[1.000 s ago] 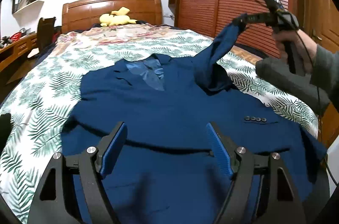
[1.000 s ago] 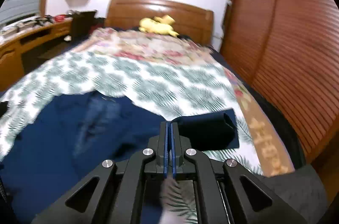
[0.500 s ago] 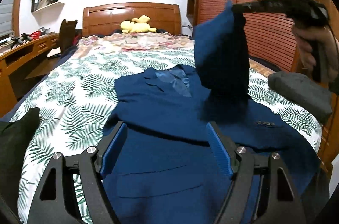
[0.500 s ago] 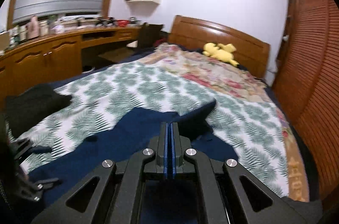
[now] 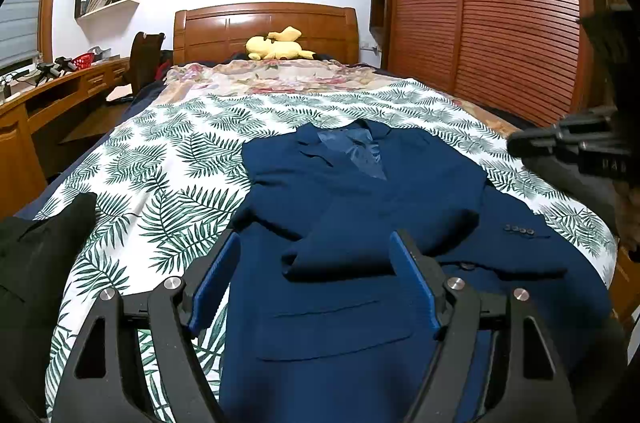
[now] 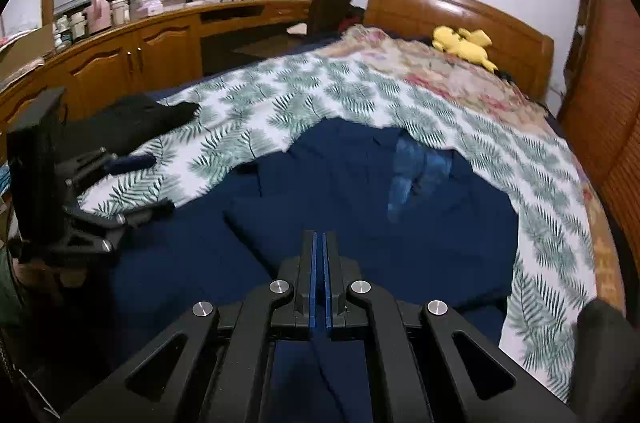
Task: Fold large clothes
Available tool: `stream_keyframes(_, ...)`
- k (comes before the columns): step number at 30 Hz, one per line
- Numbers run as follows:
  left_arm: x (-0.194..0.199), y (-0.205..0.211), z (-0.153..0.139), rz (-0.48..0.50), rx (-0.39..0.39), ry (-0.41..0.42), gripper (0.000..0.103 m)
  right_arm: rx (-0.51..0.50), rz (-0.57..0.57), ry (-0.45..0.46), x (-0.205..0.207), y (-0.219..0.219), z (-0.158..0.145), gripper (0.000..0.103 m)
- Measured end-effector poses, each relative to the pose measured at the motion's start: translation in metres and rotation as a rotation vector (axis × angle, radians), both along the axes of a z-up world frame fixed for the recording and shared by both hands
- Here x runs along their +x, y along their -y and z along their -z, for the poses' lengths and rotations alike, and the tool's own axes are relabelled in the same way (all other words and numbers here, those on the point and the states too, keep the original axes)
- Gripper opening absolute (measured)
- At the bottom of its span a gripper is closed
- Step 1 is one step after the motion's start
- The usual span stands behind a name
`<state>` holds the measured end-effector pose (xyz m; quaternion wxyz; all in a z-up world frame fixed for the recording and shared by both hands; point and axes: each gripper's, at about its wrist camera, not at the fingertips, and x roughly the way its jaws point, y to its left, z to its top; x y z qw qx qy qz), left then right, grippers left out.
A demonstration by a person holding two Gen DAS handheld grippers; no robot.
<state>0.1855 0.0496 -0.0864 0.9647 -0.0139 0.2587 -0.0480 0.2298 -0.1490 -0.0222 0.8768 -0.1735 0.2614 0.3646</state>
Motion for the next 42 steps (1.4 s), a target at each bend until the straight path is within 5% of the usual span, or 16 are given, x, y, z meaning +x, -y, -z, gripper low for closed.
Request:
stream_keyframes(16,0.005,0.000,0.006,-0.004,0.001,-0.017,0.077,0.019,0.104,-0.090,0.042,-0.030,0.027,0.003)
stream_keyframes(19,0.003,-0.004,0.005,-0.012,-0.004,-0.019,0.077,0.030,0.104,-0.097,0.052,-0.046,0.030,0.013)
stream_keyframes(23,0.000,-0.010,0.004,-0.020,-0.008,-0.014,0.077,0.041,0.097,-0.123,0.064,-0.069,0.035,0.042)
stream_keyframes(42,-0.009,-0.046,0.008,-0.080,-0.008,-0.020,0.077,-0.028,0.087,-0.278,0.123,-0.148,0.078,0.044)
